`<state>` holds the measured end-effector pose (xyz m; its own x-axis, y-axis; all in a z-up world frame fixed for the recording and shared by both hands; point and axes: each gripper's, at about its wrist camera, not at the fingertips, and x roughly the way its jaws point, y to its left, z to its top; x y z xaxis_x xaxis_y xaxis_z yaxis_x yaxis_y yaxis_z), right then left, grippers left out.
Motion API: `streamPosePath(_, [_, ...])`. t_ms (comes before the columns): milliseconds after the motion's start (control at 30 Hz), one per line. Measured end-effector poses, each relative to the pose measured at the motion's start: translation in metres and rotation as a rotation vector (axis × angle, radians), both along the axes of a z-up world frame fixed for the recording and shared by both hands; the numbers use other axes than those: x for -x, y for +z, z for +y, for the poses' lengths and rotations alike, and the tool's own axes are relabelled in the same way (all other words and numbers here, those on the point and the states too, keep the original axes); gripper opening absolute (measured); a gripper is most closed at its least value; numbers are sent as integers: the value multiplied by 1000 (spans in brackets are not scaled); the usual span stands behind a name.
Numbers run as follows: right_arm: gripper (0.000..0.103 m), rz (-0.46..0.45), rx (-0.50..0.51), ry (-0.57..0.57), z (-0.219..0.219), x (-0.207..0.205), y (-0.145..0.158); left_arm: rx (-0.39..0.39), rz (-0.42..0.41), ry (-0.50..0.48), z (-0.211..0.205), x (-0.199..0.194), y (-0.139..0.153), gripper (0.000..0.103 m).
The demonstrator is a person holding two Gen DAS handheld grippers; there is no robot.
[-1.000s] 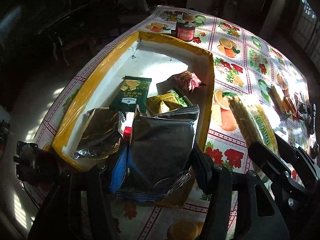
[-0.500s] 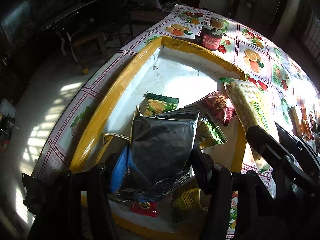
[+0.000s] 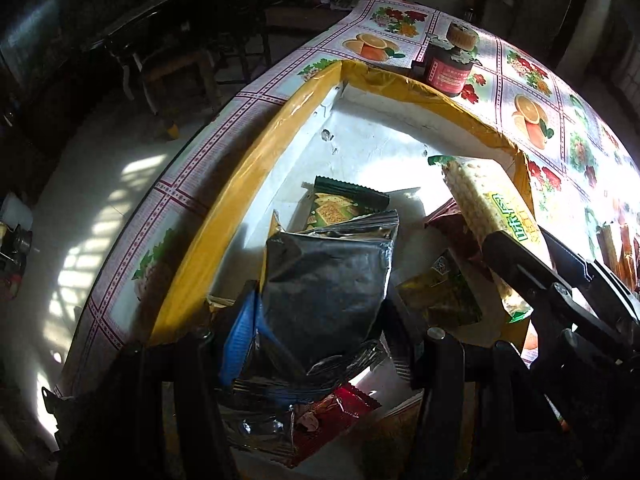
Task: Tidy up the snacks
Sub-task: 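Carry both packs over the white tray and open both grippers, then move both open grippers back toward the remaining snacks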
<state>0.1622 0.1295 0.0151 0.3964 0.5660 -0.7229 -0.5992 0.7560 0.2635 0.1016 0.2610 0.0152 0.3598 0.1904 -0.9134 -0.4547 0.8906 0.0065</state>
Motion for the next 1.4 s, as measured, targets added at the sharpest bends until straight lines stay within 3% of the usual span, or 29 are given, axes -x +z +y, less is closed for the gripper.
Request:
streamPosePath(333, [49, 6, 15, 14, 3, -4, 0, -6, 17, -2, 1, -2, -4, 62])
streamPosePath(667, [52, -24, -26, -13, -18, 7, 17, 9, -7, -7, -5, 7, 6, 78])
streamPosePath(1133, [55, 13, -73, -163, -108, 18, 9, 16, -42, -62, -45, 6, 21, 85])
streamPosePath(1400, [57, 28, -89, -328, -192, 28, 0, 36, -58, -139, -87, -4, 25, 85])
